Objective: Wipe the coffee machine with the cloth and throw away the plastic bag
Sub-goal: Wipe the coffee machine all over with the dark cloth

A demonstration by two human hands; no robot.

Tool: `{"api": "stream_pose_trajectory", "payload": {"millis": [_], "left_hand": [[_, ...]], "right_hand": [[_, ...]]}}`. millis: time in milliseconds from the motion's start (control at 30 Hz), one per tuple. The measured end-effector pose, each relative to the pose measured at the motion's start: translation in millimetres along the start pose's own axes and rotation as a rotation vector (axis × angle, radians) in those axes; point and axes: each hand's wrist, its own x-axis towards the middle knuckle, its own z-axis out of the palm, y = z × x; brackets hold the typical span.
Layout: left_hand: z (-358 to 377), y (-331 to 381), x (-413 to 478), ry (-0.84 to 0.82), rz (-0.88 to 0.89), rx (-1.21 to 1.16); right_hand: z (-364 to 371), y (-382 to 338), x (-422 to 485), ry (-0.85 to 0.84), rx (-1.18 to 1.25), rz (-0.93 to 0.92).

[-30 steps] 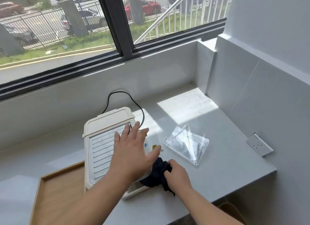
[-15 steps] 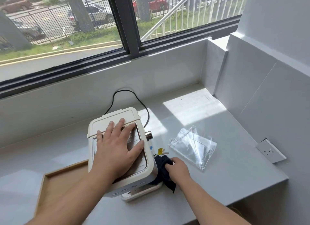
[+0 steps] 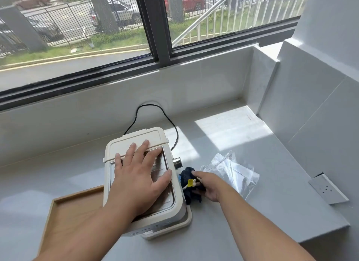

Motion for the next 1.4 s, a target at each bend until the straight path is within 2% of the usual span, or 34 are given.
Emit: {"api": "stream_pose_trajectory", "payload": {"millis": [200,333,667,967,1167,1300,1400], "left_hand": [[0.4,1.1,0.8,0.004,-0.005,0.01],[0.0,2.0,1.4,0.004,-0.006,0.016],[0.0,2.2,1.9,-0.003,-0.009,0.019],[-1.0,1.7,1.9,-0.022,-0.006,-0.023],[-6.4,-1.7,0.5,-0.04,-0.002,-0.076],[-11.2,-3.7,-0.4,-0.041,-0.004,-0.139],[-18.9,-7.5,-1.0,0.0,-0.034,-0.33]], "right_hand": [[25.2,-32.2,11.3,-0.046,-0.234,-0.141],[50.1,-60.0,9.7,0.009,-0.252,-0.23],[74.3,-88.7,-23.9,0.033,-0.301,-0.303],[91.5,-117.1,-90.7,0.095,-0.246,-0.464],[110.7,-108.2,-127.1,0.296,-0.506,-0.719],[125.2,-99.8,-148.3,0.411,-0.789,-0.984],[142.2,-91.0,-161.7,0.431,-0.98,-1.094]]}}
